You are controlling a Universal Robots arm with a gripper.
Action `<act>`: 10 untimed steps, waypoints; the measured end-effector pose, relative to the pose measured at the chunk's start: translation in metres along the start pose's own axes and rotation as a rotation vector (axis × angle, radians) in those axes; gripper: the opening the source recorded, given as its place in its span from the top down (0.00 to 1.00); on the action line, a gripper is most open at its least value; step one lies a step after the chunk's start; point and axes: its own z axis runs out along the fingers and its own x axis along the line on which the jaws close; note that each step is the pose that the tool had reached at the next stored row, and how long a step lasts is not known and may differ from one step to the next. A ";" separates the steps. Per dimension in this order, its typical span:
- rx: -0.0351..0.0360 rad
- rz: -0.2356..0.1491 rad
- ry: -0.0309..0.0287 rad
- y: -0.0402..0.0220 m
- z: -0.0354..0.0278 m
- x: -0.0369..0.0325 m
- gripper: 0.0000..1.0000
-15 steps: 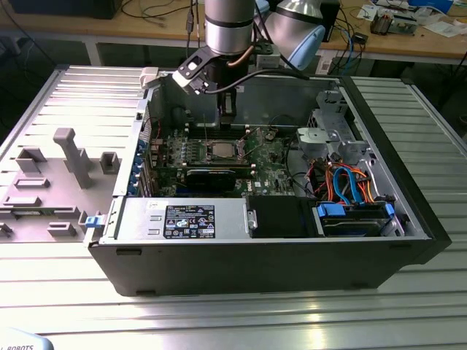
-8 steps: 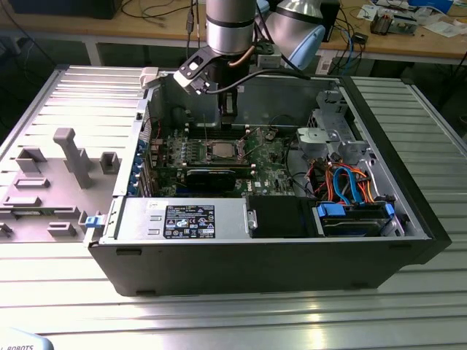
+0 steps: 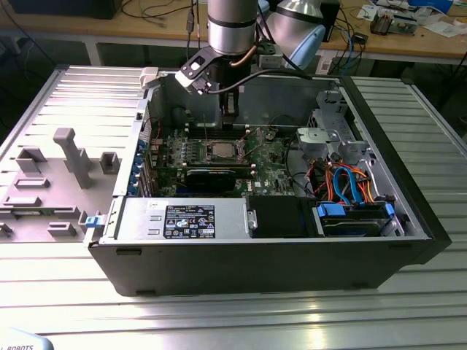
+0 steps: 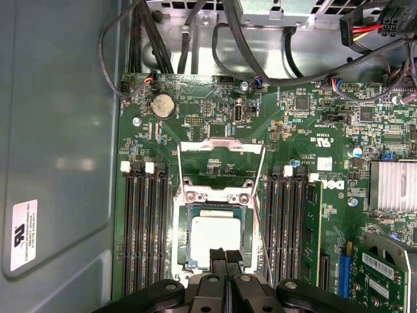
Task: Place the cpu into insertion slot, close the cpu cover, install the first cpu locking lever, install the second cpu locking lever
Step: 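Close the cpu cover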
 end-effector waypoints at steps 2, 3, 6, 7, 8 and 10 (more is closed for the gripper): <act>0.0000 0.000 -0.0001 0.0004 0.0000 0.0000 0.89; 0.0000 0.000 0.0000 0.0006 0.0000 0.0000 0.89; 0.0000 0.000 -0.0001 0.0012 0.0000 -0.0001 0.89; 0.0000 0.000 -0.0001 0.0014 0.0000 -0.0001 0.89; 0.0000 0.000 0.0000 0.0016 0.0000 -0.0001 0.89; 0.0000 0.000 -0.0001 0.0021 0.0000 -0.0001 0.89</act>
